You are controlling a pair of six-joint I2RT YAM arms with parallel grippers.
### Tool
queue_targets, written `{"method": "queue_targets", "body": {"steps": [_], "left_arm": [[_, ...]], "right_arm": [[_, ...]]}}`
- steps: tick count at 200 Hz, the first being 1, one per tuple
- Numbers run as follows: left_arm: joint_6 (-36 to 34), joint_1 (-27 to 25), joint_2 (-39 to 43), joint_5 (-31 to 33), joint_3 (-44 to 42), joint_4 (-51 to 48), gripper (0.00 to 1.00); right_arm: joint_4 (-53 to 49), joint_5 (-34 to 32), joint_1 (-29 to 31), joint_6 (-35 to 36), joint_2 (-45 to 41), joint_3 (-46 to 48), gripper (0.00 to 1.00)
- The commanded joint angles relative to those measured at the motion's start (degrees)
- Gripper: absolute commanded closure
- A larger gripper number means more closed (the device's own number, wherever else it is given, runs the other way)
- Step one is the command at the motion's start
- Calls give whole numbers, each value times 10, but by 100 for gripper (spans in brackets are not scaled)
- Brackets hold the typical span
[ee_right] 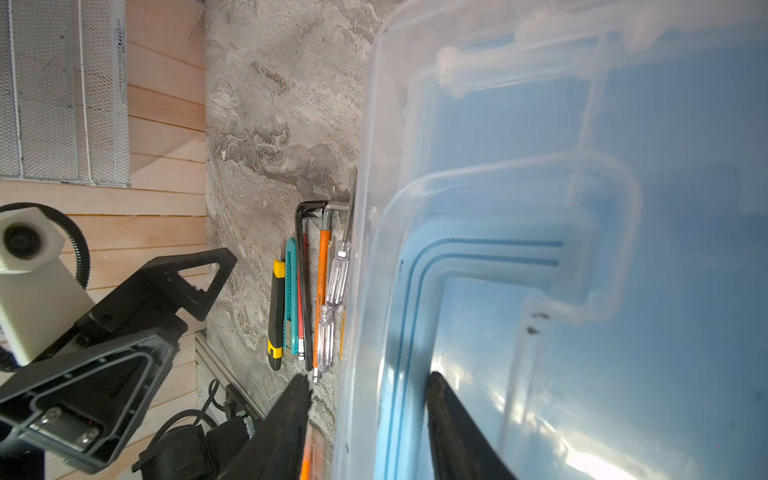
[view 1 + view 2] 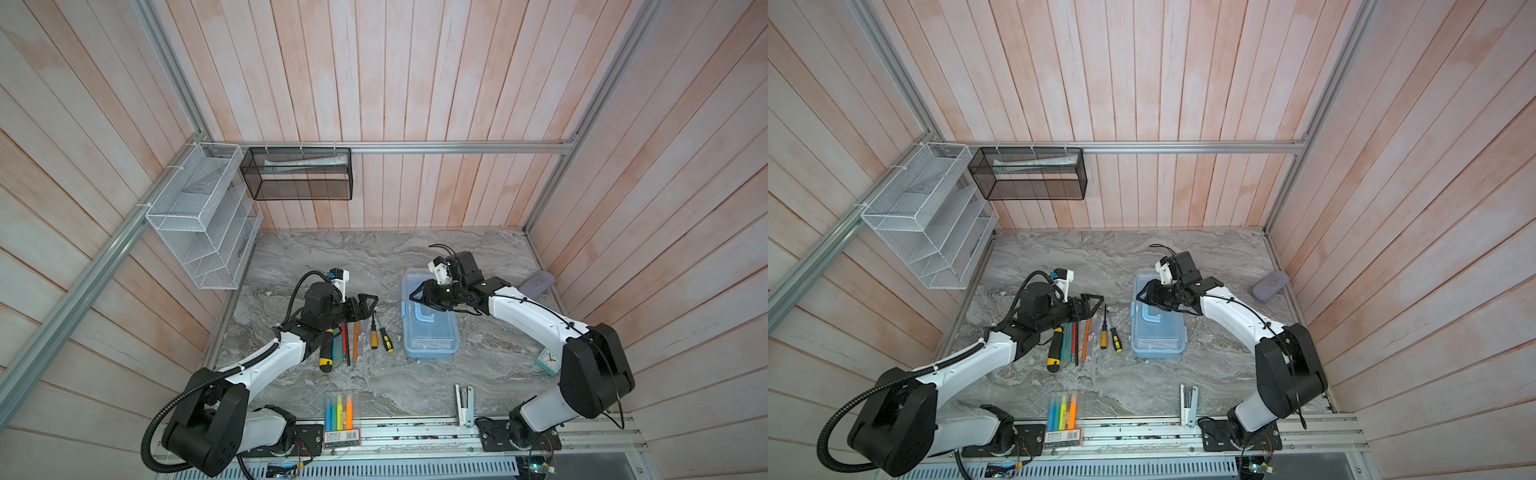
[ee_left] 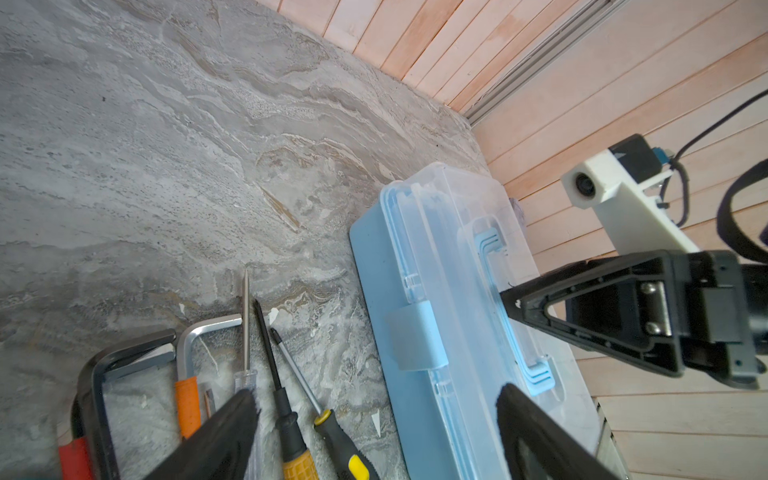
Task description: Pack the tool kit
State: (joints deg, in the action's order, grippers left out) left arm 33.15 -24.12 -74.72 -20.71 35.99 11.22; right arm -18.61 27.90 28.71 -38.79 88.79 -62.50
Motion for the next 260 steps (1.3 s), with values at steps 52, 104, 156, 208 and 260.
{"method": "queue_targets", "body": {"steps": [52,104,156,208,260], "left_arm": [[-13,-46,-109,-35,73,40,8],[0,-75,-164,-43,93,63,8],[-9,-79,-170,-35,105,52,8],[-15,-80,-170,-20,110,33,10],[-36,-79,-147,36,103,-14,10]], "right_arm": [[58,157,-32,-33,19,39,50],[157,239,-81,-89,2,101,50],[28,142,-73,-4,6,48,50],[-63,41,-30,44,14,-17,48],[-54,36,-13,39,18,-14,47]]}}
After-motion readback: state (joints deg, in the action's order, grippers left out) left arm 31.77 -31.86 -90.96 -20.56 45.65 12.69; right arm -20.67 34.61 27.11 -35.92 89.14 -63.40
